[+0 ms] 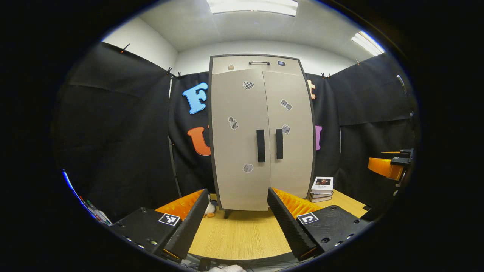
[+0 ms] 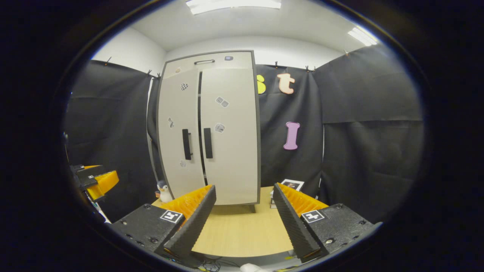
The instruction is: Grab one shoe with the right hand and put it into the shoe cabinet, grab the other shoe with the left hand and put it into the shoe cabinet; then close the right door with the right hand and the left door with the left hand.
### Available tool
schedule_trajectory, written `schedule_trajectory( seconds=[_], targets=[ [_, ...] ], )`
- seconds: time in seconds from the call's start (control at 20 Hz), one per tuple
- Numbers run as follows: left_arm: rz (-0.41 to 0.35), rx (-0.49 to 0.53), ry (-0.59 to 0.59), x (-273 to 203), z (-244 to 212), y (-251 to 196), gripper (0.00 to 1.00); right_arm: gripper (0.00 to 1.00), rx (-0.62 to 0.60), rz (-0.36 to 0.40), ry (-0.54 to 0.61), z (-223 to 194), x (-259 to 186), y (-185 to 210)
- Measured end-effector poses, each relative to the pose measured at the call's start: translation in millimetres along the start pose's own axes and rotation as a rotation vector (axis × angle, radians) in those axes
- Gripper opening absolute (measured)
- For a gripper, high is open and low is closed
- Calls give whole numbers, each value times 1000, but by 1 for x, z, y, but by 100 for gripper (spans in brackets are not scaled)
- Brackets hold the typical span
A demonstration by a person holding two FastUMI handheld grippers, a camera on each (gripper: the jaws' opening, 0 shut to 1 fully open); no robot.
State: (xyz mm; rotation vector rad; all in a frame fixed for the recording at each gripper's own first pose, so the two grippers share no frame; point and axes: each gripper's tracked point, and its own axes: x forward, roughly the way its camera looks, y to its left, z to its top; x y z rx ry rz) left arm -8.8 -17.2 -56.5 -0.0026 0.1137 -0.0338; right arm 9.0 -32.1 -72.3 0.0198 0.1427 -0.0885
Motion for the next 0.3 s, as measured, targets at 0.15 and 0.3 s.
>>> schedule_trajectory(
  seconds=[0.15, 0.3],
  targets=[
    [-1, 1, 3, -1, -1, 0, 96, 99, -2, 2, 3, -2, 0, 0],
    [0, 5, 2, 0, 0, 0, 96, 99, -2, 3, 8, -4, 0, 0]
  ],
)
